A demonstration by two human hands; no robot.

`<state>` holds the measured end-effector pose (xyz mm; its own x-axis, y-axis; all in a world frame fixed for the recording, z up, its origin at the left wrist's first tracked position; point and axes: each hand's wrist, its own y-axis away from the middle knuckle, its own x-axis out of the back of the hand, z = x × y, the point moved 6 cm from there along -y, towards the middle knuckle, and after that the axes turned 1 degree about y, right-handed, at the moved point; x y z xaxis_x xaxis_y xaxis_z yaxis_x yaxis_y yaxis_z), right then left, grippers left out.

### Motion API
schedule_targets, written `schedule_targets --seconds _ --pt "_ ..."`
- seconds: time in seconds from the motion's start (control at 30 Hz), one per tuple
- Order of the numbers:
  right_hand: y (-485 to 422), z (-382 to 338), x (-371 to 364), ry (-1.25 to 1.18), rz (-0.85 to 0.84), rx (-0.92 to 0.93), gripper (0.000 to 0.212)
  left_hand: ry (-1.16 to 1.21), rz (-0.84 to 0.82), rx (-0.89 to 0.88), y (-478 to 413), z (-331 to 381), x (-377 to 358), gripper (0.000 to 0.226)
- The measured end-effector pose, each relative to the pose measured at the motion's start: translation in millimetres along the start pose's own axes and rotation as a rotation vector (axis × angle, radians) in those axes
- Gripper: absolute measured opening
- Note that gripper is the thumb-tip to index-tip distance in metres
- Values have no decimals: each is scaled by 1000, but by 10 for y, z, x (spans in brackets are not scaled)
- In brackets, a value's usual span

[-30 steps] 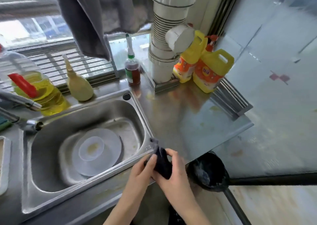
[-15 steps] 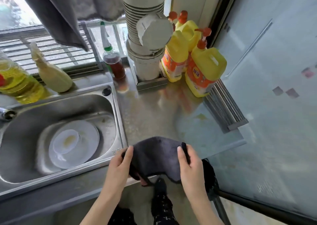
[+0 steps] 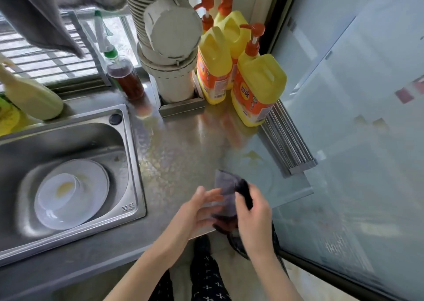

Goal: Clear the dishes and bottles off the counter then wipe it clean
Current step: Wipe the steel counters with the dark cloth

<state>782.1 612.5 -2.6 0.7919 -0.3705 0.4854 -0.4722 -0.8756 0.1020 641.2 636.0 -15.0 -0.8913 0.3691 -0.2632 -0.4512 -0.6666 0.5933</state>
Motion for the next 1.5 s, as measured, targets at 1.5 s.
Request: schedule_targets --seconds 1.5 --pt "-1352 866 -727 945 -48 125 58 -1344 886 -44 -380 -757 1495 62"
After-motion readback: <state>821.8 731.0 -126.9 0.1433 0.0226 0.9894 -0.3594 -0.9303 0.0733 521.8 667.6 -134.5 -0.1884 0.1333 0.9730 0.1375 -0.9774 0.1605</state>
